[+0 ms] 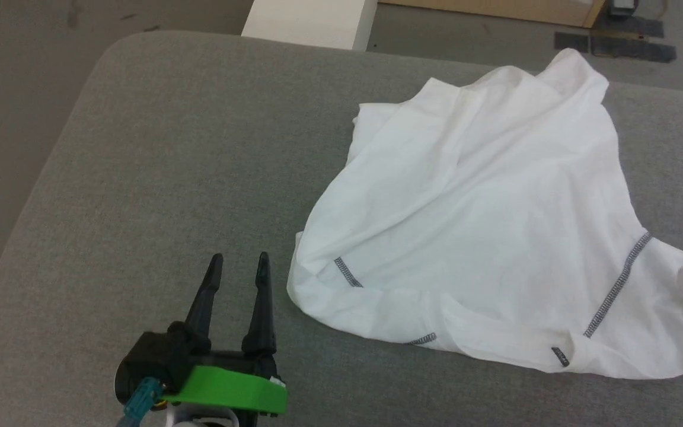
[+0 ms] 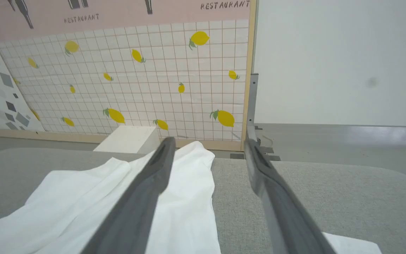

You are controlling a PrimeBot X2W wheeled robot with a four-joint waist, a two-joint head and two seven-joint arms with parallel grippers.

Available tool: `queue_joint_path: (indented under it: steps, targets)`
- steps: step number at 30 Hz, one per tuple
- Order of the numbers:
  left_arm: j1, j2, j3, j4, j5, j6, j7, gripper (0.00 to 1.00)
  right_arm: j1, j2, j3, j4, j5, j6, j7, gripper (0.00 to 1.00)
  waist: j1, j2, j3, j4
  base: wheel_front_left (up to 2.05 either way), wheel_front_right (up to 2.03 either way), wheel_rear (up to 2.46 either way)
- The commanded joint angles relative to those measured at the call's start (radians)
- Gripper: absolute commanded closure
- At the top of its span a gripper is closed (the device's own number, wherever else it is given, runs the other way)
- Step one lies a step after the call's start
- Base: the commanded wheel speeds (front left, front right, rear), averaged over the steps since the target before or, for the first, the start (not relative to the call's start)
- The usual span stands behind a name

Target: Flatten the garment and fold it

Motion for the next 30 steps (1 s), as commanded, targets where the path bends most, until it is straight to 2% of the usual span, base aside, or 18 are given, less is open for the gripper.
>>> queue_joint_path:
  steps: [1, 4, 6, 10, 16, 19, 23, 30]
  targets:
    - [0.015, 0.001, 0.01, -0.004, 0.013, -0.008, -0.004, 0.0, 0.074, 0.047, -0.016, -0.036, -0.009, -0.001, -0.021, 0.0, 0.0, 0.0, -0.047, -0.049, 0.0, 0.0, 0.0]
    - [0.043, 0.001, 0.026, -0.001, 0.018, -0.017, -0.004, 0.0, 0.228, 0.104, -0.015, -0.111, -0.024, -0.001, -0.07, 0.0, 0.0, 0.0, -0.058, -0.07, 0.0, 0.0, 0.0]
    - [0.062, 0.0, 0.034, 0.003, 0.016, -0.026, -0.004, 0.0, 0.304, 0.115, -0.005, -0.135, -0.025, -0.001, -0.106, 0.0, 0.0, 0.0, -0.063, -0.083, 0.0, 0.0, 0.0]
    - [0.096, -0.001, 0.05, 0.013, 0.016, -0.031, -0.004, 0.0, 0.423, 0.118, 0.035, -0.096, 0.081, -0.001, -0.185, 0.0, 0.0, 0.0, -0.072, -0.105, 0.0, 0.0, 0.0]
    - [0.104, -0.001, 0.05, 0.033, 0.032, -0.03, -0.004, 0.0, 0.48, 0.118, 0.103, -0.011, 0.127, -0.001, -0.266, 0.0, 0.0, 0.0, -0.089, -0.127, 0.0, 0.0, 0.0]
    - [0.053, 0.019, 0.037, 0.044, 0.053, -0.043, 0.016, 0.0, 0.465, 0.118, 0.105, -0.008, 0.113, -0.001, -0.282, 0.0, 0.0, 0.0, -0.09, -0.128, 0.0, 0.0, 0.0]
    - [-0.073, 0.069, 0.006, 0.074, 0.094, -0.069, 0.141, 0.0, 0.443, 0.118, 0.087, -0.023, 0.098, -0.001, -0.28, 0.0, 0.0, 0.0, -0.076, -0.125, 0.0, 0.0, 0.0]
    - [-0.304, 0.12, -0.044, 0.225, 0.115, -0.109, 0.439, 0.0, 0.422, 0.118, 0.092, -0.044, 0.093, -0.001, -0.266, 0.0, 0.0, 0.0, -0.029, -0.138, 0.0, 0.0, 0.0]
